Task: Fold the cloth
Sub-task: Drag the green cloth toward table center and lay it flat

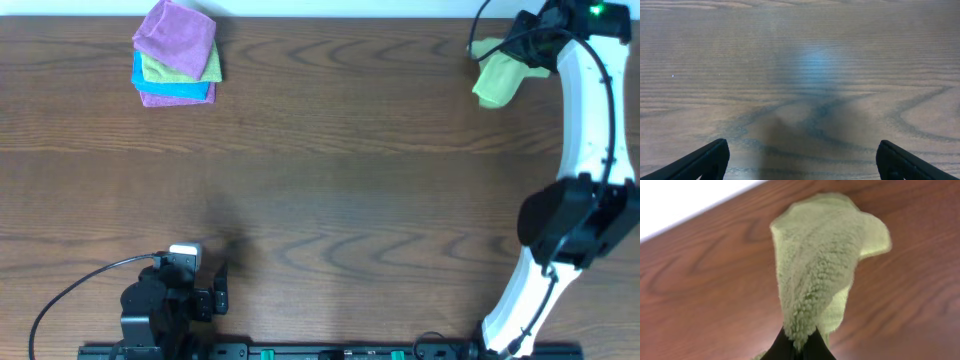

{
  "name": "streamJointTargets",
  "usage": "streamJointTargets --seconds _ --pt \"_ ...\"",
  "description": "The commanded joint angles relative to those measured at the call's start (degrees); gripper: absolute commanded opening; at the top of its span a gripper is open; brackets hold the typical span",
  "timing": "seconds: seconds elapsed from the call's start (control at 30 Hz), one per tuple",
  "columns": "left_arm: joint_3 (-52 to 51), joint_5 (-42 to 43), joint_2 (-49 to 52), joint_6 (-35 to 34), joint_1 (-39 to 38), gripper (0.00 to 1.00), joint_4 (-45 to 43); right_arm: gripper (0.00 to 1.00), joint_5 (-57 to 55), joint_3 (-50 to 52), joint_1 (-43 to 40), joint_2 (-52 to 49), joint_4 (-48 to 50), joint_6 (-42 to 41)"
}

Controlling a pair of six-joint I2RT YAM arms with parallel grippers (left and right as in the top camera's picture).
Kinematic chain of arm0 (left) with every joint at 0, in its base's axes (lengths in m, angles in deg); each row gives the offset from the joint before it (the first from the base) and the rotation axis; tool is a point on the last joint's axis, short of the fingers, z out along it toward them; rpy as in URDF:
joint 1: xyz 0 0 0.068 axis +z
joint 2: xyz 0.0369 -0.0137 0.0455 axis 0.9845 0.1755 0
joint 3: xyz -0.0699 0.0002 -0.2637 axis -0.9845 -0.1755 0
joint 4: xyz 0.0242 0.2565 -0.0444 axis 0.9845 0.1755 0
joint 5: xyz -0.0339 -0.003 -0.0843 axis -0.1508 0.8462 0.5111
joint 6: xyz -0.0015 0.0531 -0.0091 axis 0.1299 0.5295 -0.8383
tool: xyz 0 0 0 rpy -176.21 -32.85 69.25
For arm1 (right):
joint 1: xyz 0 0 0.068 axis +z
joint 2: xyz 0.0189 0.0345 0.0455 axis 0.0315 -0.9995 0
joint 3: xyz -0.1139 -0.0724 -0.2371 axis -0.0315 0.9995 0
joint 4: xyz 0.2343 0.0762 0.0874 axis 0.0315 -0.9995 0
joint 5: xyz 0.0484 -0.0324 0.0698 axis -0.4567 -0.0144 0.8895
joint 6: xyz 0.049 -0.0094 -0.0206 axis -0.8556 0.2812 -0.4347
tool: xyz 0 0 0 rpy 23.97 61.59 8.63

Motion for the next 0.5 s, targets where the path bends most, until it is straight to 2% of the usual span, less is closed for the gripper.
streamJointTargets --seconds 0.0,0.2,0.47 --pt "-0.4 -0.8 -0.3 1.4 -0.3 0.95 1.2 0.01 0.0 -0.8 2.1 3.0 -4.3 0.2" --pt "-0.4 -0.8 -0.3 1.4 -0.3 0.95 1.2 0.01 0.0 -0.8 6.0 7.9 -16.0 1.2" --pt "-0.4 -0.8 -0.3 1.4 -0.3 0.95 1.2 0.01 3.2 -0.6 12.9 16.7 -24.9 4.5"
